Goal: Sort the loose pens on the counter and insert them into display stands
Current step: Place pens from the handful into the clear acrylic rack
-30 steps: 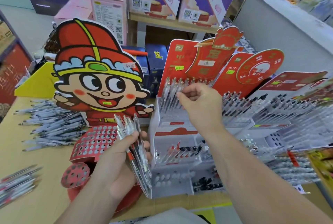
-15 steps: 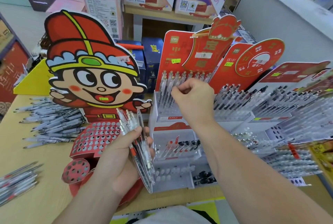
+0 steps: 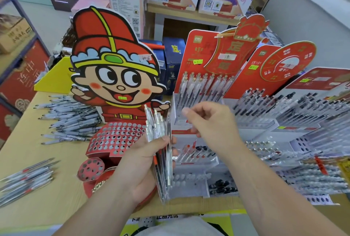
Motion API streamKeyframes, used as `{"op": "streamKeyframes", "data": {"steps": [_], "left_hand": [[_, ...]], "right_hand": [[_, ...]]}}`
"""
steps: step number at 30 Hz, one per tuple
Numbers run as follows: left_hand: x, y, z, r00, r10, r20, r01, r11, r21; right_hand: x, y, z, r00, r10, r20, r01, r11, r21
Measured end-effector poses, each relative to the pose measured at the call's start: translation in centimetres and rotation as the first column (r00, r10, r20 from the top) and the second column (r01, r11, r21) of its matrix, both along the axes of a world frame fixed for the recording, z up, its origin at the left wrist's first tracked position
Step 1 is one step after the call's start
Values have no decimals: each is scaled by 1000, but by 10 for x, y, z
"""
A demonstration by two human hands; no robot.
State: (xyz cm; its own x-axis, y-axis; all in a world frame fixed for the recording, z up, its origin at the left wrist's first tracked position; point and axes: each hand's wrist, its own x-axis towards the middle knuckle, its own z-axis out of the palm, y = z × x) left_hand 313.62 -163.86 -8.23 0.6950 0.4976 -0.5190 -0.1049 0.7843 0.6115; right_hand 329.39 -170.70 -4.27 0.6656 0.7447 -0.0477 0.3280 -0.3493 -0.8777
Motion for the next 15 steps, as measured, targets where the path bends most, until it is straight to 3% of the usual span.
{"op": "streamKeyframes", "data": {"steps": [3,8,15], "left_hand": [[1,-5,4,999,-32,15,31,997,68],[5,-9,9,998,-62,21,60,996,73],[6,-8,9,994,-104,-18,104,994,36]], "right_hand": [[-13,-1,0,960,118,-253,-144,986,-87],[-11,-5,0,907,53,-417,-91,993,-72],[10,-14,15,812,-100,-574,250,950,188]]}}
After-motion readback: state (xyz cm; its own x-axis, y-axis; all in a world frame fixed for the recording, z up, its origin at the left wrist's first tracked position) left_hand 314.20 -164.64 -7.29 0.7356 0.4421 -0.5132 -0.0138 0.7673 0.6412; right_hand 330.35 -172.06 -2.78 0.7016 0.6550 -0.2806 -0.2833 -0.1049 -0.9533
